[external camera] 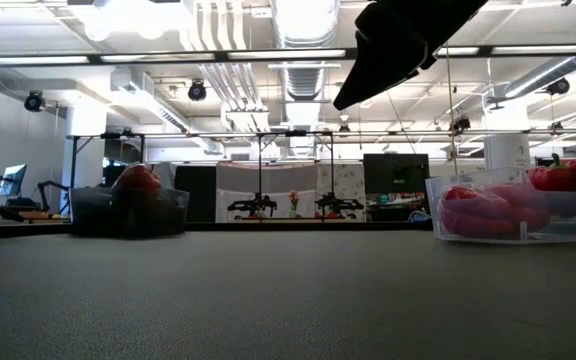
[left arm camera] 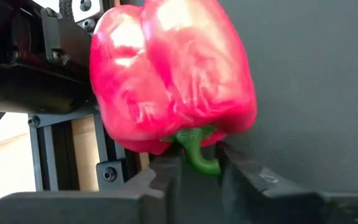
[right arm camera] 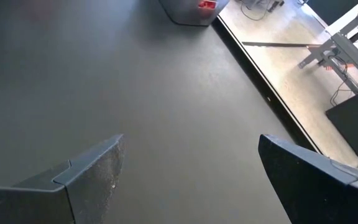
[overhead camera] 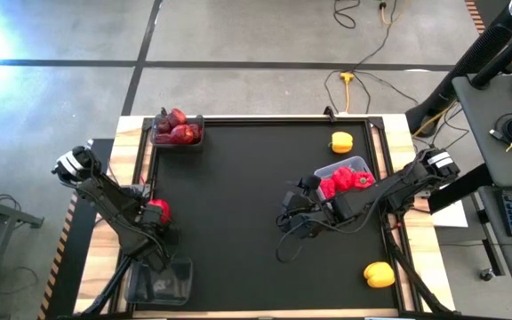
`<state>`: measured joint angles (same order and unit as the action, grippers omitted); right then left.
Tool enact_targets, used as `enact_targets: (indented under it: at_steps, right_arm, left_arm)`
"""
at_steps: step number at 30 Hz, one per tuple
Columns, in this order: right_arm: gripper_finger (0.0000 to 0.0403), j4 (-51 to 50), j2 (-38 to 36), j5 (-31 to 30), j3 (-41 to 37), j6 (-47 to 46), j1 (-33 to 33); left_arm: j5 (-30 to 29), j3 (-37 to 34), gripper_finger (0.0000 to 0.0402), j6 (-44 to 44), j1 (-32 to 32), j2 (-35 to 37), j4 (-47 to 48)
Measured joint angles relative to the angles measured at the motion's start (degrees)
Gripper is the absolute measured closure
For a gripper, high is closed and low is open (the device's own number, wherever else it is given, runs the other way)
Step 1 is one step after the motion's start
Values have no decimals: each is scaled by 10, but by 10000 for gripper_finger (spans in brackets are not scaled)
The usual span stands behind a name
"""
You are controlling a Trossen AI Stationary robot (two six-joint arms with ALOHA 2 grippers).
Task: Sort produce into baskets
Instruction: Put the red bell pepper into the transparent bin
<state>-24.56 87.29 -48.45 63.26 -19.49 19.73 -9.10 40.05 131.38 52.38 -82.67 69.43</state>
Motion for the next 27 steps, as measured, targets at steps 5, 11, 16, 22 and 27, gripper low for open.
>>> enact_targets:
  at_steps: [5, 11, 16, 22, 27]
  right_arm:
    - [42, 0, 0, 0, 0, 0, 0]
    - [42, -2, 0, 0, 0, 2, 0]
    - [42, -16, 0, 0, 1, 3, 0]
    - [42, -45, -1, 18, 13, 5, 5]
    - [42, -74, -2, 31, 12, 31, 42]
  left_arm:
    - [0, 0, 374, -2, 0, 0, 0]
    - [-31, 10, 395, -30, -1, 0, 0]
    - [-136, 50, 395, -92, -24, 0, -1]
    - [-240, 90, 395, -274, -108, 0, -45]
    - [-283, 100, 395, -520, -212, 0, -217]
